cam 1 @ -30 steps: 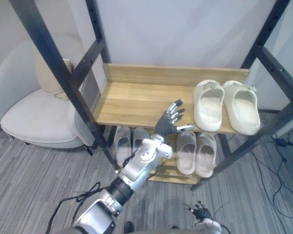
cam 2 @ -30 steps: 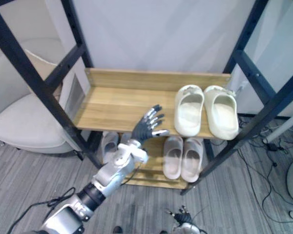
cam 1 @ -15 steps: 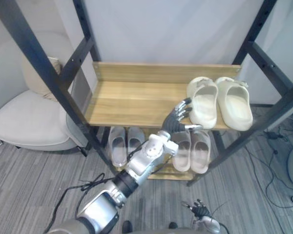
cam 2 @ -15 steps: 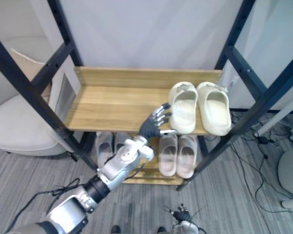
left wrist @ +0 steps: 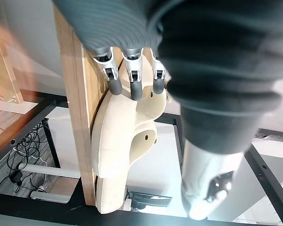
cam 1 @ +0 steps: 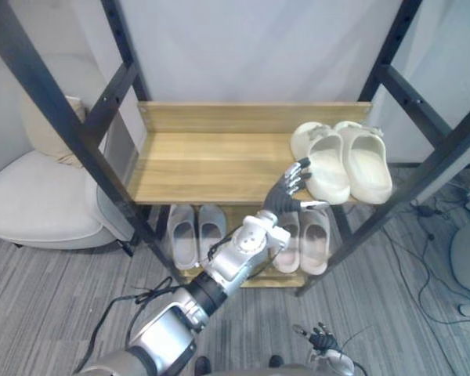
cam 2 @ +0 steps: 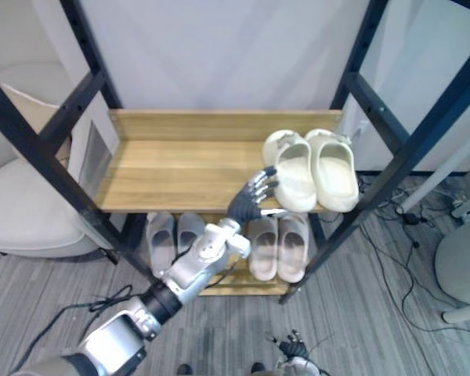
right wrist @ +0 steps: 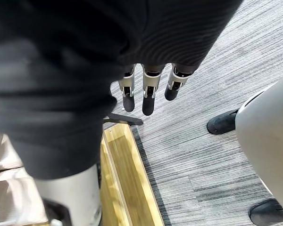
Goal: Organize the slippers on the shoe rack
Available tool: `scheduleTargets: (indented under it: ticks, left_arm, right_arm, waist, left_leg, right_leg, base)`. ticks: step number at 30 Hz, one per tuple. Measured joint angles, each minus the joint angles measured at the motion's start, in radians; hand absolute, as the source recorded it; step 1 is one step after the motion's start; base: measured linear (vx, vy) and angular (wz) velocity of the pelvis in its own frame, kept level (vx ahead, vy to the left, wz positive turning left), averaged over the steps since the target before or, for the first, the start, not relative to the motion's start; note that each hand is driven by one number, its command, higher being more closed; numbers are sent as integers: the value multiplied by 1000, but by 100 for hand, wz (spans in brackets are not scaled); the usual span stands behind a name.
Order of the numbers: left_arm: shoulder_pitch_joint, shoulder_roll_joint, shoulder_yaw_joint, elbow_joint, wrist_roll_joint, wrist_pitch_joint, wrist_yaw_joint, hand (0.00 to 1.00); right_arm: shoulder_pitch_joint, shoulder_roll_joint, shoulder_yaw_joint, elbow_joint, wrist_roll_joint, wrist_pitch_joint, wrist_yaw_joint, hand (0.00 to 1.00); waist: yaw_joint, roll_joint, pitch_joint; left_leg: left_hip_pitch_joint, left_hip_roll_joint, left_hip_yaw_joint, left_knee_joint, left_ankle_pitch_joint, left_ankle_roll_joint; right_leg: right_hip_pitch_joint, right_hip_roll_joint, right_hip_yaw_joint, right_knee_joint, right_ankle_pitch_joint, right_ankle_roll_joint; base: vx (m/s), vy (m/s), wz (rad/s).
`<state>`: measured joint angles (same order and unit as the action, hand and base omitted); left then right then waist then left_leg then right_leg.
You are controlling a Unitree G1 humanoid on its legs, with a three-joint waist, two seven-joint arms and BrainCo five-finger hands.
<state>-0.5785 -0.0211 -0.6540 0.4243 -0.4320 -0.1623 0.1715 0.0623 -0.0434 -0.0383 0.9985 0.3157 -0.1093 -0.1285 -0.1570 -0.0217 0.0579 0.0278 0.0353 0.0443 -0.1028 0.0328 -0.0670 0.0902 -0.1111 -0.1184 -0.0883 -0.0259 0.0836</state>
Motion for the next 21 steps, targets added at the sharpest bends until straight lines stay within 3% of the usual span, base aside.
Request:
scheduleTargets:
  ticks: [15,21]
  left_arm:
    - [4,9,64,-5,-1,15,-3,0]
    - [88,45,88,-112,-8,20,-6,0]
  right_arm:
    - [-2,-2,0,-1,-1,0,0,0]
    - [-1,-4,1,-2,0,0,1,0]
  waist:
    - [0,12,0]
    - [4,19,0]
  left_leg:
    - [3,-1,-5,0,0,-1]
    - [4,-2,-27,0,1,-1]
  right_leg:
    - [12,3,-7,0,0,0]
    - [19,3,-22,1,-2,-1]
  base:
    - [0,-2,1]
    - [-14,-13,7]
